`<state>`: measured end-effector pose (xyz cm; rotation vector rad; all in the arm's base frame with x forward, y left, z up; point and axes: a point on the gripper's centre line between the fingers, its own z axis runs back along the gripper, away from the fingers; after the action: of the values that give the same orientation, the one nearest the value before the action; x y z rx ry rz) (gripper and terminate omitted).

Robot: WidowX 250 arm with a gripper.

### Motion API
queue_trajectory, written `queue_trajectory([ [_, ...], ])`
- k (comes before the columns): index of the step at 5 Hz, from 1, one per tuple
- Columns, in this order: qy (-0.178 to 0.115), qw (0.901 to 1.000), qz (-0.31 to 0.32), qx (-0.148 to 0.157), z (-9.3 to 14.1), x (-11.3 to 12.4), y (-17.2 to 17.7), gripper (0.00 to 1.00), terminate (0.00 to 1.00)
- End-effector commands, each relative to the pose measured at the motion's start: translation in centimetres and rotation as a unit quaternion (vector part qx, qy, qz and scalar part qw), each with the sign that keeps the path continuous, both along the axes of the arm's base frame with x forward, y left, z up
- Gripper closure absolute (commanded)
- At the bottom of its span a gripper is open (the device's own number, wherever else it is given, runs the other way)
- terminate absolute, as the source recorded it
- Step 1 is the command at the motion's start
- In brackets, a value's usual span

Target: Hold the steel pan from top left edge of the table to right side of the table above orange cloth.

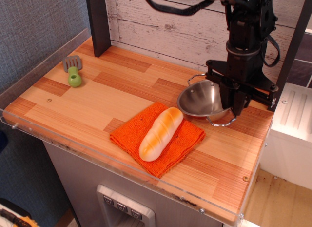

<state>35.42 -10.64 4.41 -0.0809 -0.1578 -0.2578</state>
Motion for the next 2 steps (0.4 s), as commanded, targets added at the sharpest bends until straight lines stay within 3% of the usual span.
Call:
queue_trajectory([
  [1,-0.067,0.9937,0.008,-0.090,2.2,-0.1,1.7,0.00,0.00],
  [2,-0.085,0.9920,0.018,-0.091,5.9,-0.8,3.7,0.00,0.00],
])
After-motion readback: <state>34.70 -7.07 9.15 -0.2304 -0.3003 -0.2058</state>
